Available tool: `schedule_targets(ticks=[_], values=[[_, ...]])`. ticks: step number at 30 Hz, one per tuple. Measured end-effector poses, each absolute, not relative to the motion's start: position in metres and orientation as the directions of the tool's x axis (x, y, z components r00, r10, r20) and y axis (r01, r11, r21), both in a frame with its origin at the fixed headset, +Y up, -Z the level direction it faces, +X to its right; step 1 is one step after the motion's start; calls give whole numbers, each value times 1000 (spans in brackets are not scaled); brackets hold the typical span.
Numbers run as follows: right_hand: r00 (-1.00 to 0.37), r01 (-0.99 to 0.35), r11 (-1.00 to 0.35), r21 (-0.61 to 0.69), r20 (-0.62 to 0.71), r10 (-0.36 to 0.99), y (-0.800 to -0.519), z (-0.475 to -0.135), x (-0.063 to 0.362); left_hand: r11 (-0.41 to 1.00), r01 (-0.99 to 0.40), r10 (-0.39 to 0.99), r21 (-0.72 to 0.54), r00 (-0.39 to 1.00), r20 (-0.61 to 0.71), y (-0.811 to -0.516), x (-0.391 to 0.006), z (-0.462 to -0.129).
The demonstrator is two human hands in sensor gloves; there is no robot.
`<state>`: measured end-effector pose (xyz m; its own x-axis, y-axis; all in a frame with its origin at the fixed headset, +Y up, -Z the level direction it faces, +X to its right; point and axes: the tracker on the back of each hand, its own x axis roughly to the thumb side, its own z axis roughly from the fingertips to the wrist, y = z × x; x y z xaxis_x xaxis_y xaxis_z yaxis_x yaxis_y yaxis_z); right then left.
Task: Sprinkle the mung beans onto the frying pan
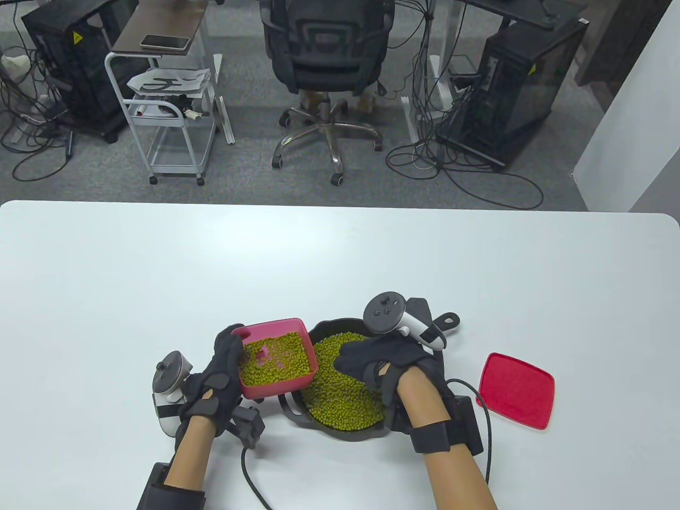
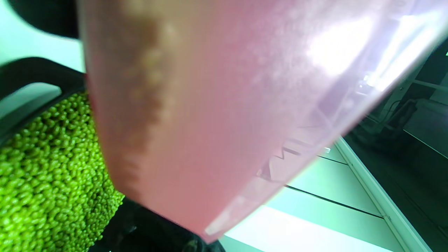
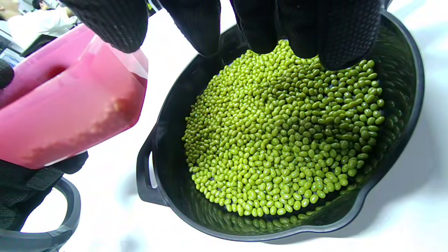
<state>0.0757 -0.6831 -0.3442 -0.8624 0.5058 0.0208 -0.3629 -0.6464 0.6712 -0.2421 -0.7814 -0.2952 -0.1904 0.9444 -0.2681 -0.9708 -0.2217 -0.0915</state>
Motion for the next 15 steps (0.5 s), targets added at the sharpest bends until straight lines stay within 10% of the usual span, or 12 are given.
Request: schedule_targets(ticks=[15], values=[[-954,-296,-816,497,-104,282,-665,-354,201,-204,-966,958,-160,-163,-237,-772,-237,-291]])
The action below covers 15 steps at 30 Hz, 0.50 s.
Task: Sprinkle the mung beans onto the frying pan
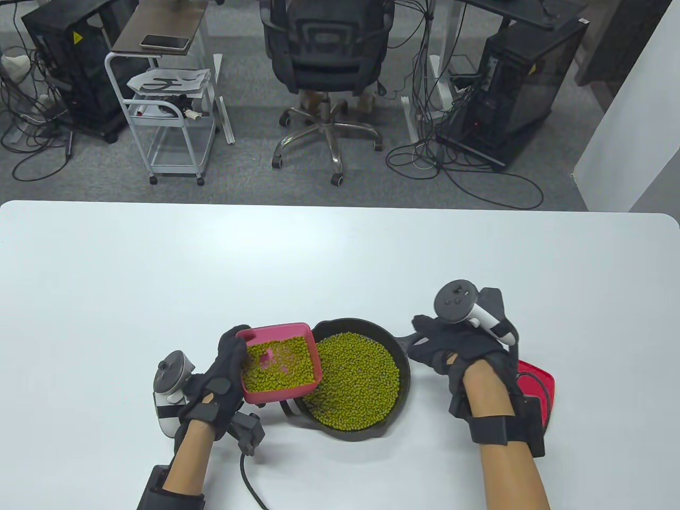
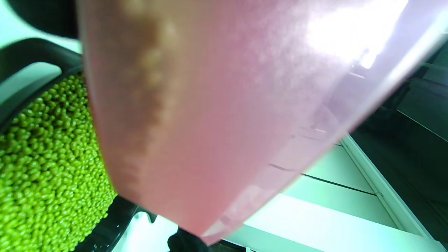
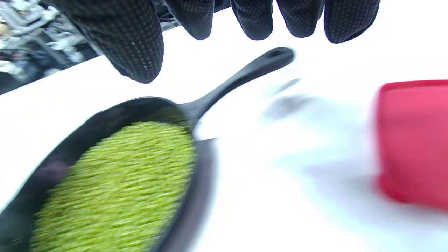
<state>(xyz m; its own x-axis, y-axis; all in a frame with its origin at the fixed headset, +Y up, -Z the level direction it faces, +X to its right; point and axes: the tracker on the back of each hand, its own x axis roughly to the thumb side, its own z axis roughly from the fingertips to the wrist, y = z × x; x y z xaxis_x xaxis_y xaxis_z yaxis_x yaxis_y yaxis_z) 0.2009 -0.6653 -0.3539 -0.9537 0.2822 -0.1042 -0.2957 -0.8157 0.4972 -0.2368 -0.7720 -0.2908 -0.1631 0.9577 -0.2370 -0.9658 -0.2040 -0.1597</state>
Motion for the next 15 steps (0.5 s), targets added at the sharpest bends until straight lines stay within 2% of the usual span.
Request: schedule_targets(ticks=[6,15], values=[[-958,-258,-807,531,-246,144,-697,-351,267,-201,-965,957,-168,-158,-243,-772,-236,-290],[-960,-233,-755,613,-269,78,-735,-340,301,-183,-968,959,-171,-137,-249,-772,-234,-290]])
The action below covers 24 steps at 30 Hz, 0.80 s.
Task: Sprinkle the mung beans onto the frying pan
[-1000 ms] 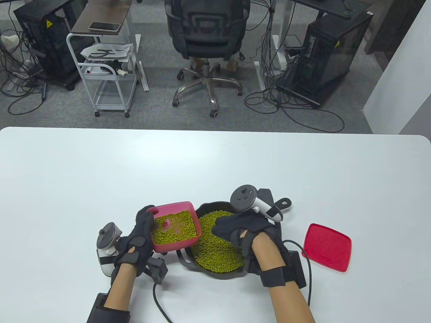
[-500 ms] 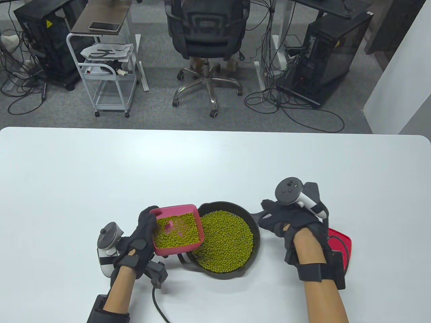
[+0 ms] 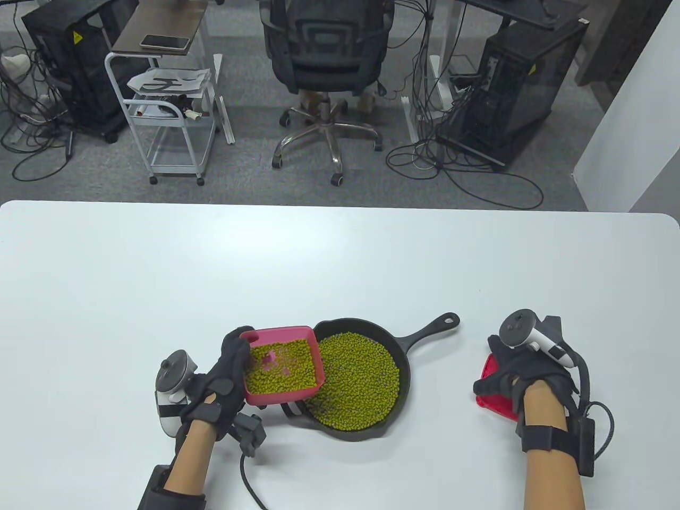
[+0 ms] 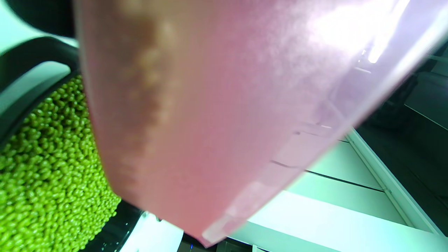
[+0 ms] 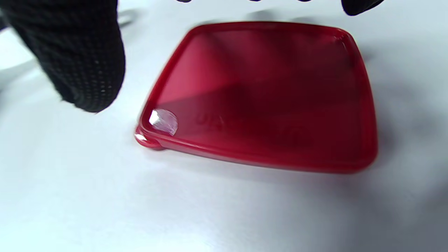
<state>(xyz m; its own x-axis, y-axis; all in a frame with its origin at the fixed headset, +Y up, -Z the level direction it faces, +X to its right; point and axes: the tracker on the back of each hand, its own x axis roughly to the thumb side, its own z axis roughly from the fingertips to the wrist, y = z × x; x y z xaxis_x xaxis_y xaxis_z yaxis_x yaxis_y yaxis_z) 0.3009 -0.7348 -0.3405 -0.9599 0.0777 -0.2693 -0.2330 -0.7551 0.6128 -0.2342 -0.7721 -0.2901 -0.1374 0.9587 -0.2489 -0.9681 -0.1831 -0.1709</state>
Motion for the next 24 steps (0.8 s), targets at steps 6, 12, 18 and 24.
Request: schedule_targets(ticks=[6,12,18,24], values=[[-973,-185,-720,669,-228,38,-757,-328,303,-186,-966,958,-178,-139,-249,-772,-233,-290],[-973,-206,-746,633,-215,86,-760,-322,304,-186,-966,958,-179,-139,-249,-772,-231,-290],[-987,-120,-786,606,-161,27,-760,-323,300,-187,-966,957,-179,-139,-253,-772,-231,-289],[-988,-127,-804,581,-150,48,-758,-320,301,-192,-963,957,-188,-141,-255,-772,-229,-289]])
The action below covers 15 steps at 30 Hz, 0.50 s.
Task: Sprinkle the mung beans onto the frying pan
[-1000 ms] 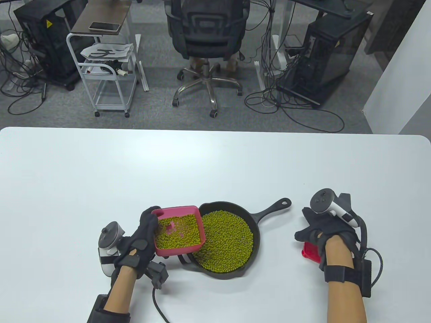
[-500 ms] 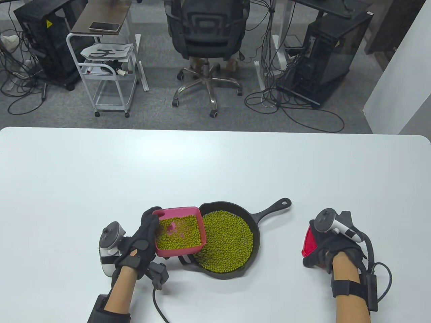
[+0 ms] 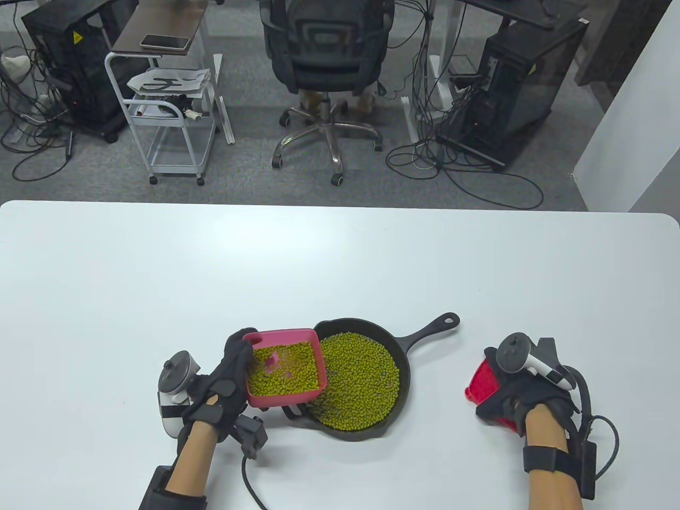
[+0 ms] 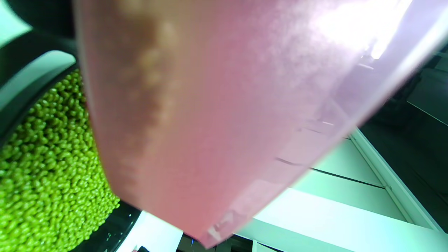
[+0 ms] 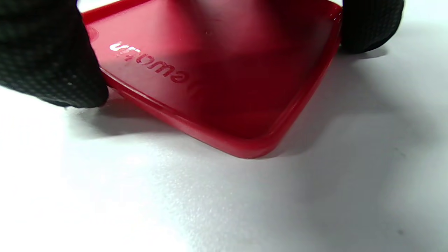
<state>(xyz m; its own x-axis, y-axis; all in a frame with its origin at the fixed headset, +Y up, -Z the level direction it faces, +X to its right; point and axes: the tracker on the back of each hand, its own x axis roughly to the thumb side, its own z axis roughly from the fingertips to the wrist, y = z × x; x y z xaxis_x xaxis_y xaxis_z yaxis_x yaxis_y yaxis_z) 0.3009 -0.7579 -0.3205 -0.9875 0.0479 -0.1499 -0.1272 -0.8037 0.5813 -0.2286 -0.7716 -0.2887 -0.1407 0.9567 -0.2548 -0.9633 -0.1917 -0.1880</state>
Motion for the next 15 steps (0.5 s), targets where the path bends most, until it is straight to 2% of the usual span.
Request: schedule_targets(ticks=[3,9,15], values=[[-990,-131,-824,552,-122,76,-748,-319,295,-195,-962,956,-193,-142,-256,-771,-227,-288],[-991,-121,-865,487,-13,131,-705,-319,261,-187,-965,959,-186,-138,-248,-771,-224,-287],[-964,-87,-909,408,194,179,-649,-317,188,-197,-959,958,-205,-144,-249,-771,-219,-285]])
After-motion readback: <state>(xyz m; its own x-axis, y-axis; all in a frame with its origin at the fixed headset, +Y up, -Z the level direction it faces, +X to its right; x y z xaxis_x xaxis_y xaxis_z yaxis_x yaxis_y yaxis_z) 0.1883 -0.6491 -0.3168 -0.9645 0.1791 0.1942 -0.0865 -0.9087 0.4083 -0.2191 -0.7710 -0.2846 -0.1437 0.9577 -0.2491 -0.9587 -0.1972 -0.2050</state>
